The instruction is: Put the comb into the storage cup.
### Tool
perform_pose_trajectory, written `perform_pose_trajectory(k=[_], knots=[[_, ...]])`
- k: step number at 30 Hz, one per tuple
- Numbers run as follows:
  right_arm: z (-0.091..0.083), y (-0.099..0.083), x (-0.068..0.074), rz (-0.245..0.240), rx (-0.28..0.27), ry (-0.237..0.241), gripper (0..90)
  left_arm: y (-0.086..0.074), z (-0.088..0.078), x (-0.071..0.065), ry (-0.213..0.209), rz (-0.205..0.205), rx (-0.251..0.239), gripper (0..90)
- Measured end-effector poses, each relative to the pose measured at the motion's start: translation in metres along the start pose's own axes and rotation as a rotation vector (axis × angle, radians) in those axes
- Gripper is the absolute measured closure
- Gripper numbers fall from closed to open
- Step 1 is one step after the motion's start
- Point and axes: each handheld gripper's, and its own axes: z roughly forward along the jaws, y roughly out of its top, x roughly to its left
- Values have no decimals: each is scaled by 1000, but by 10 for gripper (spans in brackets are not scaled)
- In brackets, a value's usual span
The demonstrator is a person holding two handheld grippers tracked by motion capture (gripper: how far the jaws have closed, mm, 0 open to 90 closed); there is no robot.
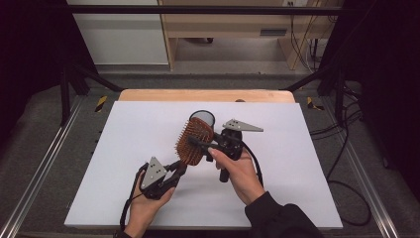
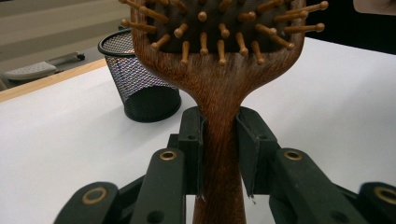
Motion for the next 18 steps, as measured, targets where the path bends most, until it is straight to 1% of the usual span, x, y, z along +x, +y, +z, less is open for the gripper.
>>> perform_pose_trajectory(k=[3,6,9,14,15,16,18], knots=[[0,0,2,-4,-8,11,446,0,0,0,4,2,3,731],[0,1,7,-13,-13,18,478,-1,1,0,8,-3,2,731],[0,2,12,-21,-15,21,501,-1,0,1,11,-12,-10,731],[2,5,18,-45,-19,17,519,-1,-1,2,16,-44,-29,724],[3,6,18,-48,-17,17,520,-1,-1,2,16,-44,-29,721],[3,7,19,-46,-19,17,520,-1,-2,4,18,-54,-42,717],[3,8,18,-36,-21,12,521,-1,-4,7,25,-67,-53,697]])
